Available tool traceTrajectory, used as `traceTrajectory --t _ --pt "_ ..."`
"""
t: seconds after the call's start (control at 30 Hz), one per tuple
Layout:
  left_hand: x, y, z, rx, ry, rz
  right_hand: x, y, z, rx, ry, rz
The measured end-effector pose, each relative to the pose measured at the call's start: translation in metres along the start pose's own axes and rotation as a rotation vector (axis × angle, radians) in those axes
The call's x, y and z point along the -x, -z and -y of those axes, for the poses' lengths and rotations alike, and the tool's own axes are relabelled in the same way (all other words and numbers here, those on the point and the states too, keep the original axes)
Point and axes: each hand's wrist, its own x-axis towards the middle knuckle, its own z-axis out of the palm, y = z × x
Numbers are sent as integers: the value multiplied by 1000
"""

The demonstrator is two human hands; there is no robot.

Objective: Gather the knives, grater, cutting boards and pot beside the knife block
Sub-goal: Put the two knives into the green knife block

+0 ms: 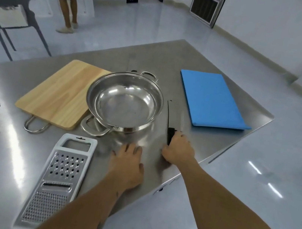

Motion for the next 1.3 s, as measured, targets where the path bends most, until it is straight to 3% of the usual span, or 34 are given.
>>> traceTrajectory --t 0.17,0.37,0.53,0.67,0.9,1.1,1.3 --pt "-2 3 4 -11 -18 -1 -7 -3 2 -46 -99 44" --pt "0 7 7 -18 -41 15 8 1 -14 -383 -198 51" --pt "-2 24 9 103 -27 105 35 -6 -24 -625 -199 -141" --pt "4 55 17 218 -22 119 55 5 -8 -779 -61 -234" --pt "57 136 92 341 -24 -169 97 24 88 -749 368 -218" --pt "148 194 216 387 192 -406 141 3 214 -795 585 88" --pt "253 225 324 367 425 -689 197 -22 321 -572 750 106"
